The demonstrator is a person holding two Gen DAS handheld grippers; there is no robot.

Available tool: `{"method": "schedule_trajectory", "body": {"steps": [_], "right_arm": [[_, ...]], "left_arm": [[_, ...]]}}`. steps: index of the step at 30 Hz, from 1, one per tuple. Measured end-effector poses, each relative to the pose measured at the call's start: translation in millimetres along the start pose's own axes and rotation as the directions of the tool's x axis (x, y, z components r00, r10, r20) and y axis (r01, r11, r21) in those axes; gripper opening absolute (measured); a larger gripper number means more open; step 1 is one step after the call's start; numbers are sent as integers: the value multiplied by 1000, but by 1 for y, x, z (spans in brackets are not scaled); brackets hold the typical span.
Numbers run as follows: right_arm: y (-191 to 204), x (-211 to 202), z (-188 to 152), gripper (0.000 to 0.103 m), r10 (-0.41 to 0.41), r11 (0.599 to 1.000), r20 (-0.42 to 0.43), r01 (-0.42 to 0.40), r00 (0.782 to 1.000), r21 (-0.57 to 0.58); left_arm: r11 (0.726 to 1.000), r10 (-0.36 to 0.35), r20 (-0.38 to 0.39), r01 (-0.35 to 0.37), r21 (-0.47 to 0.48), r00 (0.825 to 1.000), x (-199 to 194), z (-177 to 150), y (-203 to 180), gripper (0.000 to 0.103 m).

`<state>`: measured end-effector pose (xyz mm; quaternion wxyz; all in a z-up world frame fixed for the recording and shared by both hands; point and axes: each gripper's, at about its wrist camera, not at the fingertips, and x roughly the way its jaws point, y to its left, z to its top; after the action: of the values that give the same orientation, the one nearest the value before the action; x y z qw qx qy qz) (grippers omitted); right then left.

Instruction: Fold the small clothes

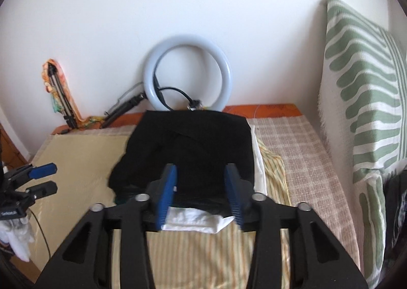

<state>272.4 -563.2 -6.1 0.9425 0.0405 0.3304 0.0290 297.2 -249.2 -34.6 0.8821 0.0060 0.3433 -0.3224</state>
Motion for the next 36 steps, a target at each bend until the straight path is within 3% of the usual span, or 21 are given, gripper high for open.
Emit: {"method": "schedule_trajectory", "body": {"steps": [5, 7, 12, 21, 24, 32, 36], "right_arm": [[32, -34, -4, 59, -23, 1000, 46, 24, 999, -15], [42, -44, -7, 71, -36, 999, 63, 37, 997, -16], [67, -67, -19, 81, -87, 996, 92, 88, 992, -11], [108, -101, -43, 84, -212, 977, 145, 210, 966, 32], [116, -106, -52, 85, -236, 972, 156, 232, 959, 43], [127, -109, -74, 92, -272, 961, 182, 259, 945, 93], [131, -110, -81, 92, -282, 959, 207, 265, 937, 104]], "left_arm": [[1000, 11, 41, -12, 20, 999, -40, -9, -12, 73], [1000, 15, 50, -16, 24, 999, -55, -14, -16, 77], [999, 34, 71, -36, 32, 997, -87, -29, -19, 84], [991, 77, 69, -84, 99, 995, -126, -61, -37, 95], [986, 105, 83, -115, 124, 991, -135, -70, -43, 103], [984, 134, 109, -145, 101, 985, -147, -87, -39, 103], [975, 187, 99, -197, 105, 977, -143, -93, -35, 103]]}}
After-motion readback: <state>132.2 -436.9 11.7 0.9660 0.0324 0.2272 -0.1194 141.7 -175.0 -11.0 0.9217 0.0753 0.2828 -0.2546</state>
